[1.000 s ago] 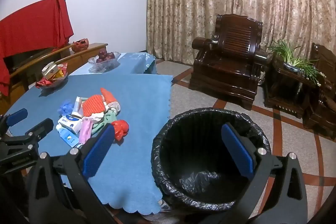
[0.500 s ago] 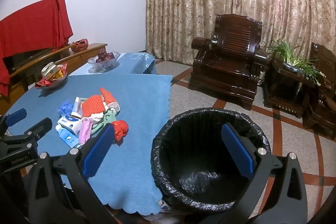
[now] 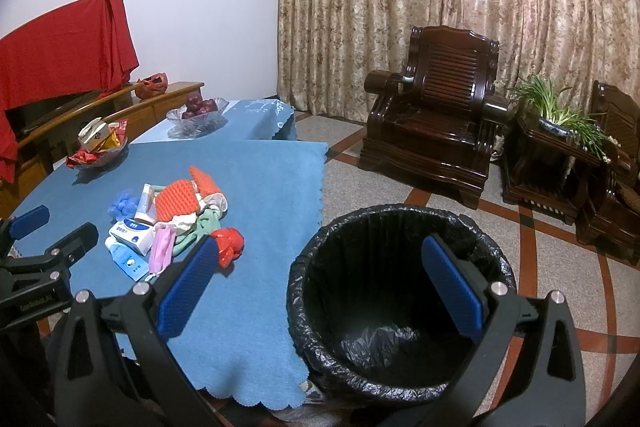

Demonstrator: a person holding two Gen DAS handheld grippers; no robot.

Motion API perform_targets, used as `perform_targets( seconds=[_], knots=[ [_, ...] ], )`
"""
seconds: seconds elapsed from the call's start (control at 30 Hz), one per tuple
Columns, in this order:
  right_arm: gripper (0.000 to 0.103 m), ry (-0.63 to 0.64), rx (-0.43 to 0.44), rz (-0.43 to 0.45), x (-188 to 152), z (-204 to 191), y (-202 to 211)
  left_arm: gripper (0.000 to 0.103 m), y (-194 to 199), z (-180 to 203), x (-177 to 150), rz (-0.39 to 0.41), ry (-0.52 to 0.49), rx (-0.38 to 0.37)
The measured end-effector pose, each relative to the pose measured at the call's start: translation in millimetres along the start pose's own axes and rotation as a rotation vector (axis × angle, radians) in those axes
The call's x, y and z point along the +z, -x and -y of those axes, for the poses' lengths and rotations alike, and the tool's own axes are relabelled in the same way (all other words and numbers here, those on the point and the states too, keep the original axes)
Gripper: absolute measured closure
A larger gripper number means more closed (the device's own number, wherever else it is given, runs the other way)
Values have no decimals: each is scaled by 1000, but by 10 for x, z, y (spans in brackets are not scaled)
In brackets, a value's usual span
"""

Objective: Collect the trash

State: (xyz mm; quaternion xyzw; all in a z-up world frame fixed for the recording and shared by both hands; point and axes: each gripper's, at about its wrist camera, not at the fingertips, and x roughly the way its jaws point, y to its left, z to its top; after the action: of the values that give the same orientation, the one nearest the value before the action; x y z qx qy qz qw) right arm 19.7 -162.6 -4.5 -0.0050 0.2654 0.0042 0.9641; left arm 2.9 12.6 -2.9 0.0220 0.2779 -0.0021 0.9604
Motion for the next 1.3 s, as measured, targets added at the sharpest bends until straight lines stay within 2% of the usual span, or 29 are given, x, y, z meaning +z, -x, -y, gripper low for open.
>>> perform_targets(
  seconds=[1.3],
  knots=[
    [5,-2,0,-5,-15,-1,-19,6,-45,10,-27,-2,-1,1]
  ],
)
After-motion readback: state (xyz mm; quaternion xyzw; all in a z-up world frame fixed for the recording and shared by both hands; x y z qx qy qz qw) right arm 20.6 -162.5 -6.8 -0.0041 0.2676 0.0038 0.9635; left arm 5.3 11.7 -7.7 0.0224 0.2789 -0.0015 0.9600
